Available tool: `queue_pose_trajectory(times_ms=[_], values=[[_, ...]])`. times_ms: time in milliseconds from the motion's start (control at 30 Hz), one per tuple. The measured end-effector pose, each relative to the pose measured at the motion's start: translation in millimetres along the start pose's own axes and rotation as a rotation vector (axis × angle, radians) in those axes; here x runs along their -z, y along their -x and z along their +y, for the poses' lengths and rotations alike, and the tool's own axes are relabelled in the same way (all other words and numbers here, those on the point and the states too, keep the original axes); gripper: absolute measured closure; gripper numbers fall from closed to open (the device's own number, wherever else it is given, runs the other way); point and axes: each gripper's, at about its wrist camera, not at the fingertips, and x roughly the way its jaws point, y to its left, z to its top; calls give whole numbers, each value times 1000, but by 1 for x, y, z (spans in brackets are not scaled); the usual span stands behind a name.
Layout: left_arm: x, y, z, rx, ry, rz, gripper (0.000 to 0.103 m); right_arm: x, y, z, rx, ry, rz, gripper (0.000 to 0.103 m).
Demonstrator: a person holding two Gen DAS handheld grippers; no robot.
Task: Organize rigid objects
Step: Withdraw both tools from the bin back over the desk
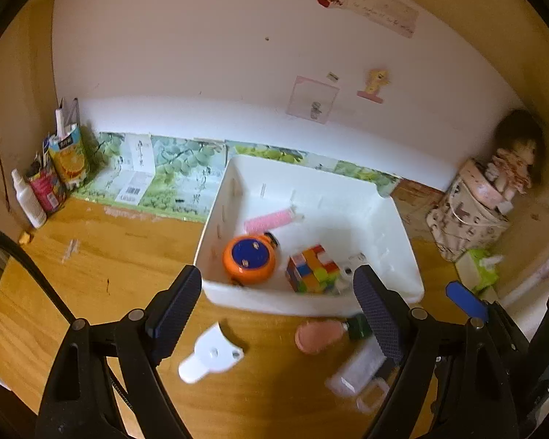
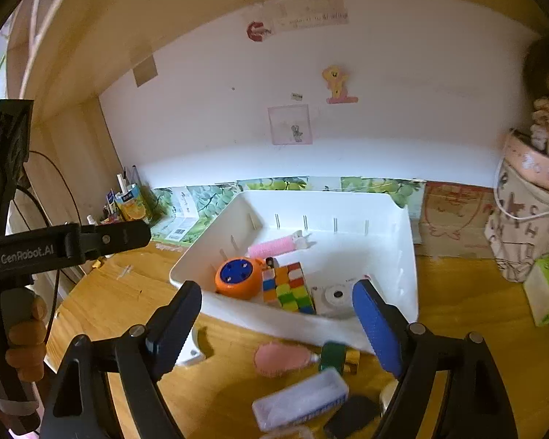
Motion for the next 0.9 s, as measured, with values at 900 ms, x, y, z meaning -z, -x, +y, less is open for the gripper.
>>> queue_pose_trajectory(times_ms=[900], values=[[113, 44, 7, 57, -104, 162, 16, 111, 87, 46, 206, 111, 4, 18]])
